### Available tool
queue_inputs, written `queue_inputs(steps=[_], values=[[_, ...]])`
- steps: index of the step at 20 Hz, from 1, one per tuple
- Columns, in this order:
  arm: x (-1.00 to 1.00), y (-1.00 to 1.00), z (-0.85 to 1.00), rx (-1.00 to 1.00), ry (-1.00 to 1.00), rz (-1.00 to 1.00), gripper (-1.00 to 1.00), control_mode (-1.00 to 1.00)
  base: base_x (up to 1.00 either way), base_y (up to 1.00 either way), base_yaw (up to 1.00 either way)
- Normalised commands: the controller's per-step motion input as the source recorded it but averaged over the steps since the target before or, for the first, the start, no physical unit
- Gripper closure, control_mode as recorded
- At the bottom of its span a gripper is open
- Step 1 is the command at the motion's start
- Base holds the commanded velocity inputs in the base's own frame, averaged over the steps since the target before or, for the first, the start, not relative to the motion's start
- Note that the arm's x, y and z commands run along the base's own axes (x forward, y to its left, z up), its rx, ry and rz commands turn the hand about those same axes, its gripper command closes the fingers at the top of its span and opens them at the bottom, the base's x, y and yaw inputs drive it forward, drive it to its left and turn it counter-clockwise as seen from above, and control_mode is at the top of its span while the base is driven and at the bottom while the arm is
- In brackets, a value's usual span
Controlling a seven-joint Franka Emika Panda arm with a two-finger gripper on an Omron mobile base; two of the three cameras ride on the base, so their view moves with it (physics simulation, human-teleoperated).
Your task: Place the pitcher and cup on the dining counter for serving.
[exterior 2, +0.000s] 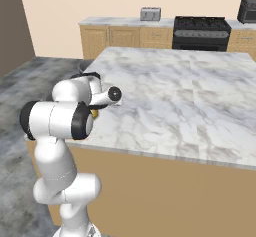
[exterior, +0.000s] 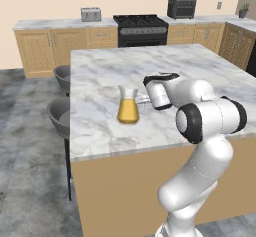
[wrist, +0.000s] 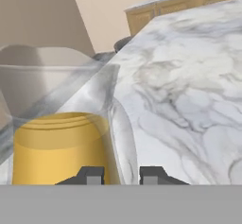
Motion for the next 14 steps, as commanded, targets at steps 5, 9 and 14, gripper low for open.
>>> queue_inputs(steps=[5,9,14], values=[[0.51,0.19,-0.21,-0.01,-0.04,0.0,1.0,-1.0,0.0,0.0,0.0],[0.0,0.01,-0.49,-0.03,-0.1,0.03,1.0,-1.0,0.0,0.0,0.0],[0.0,0.02,-0.32,-0.05,-0.08,0.06,1.0,-1.0,0.0,0.0,0.0]])
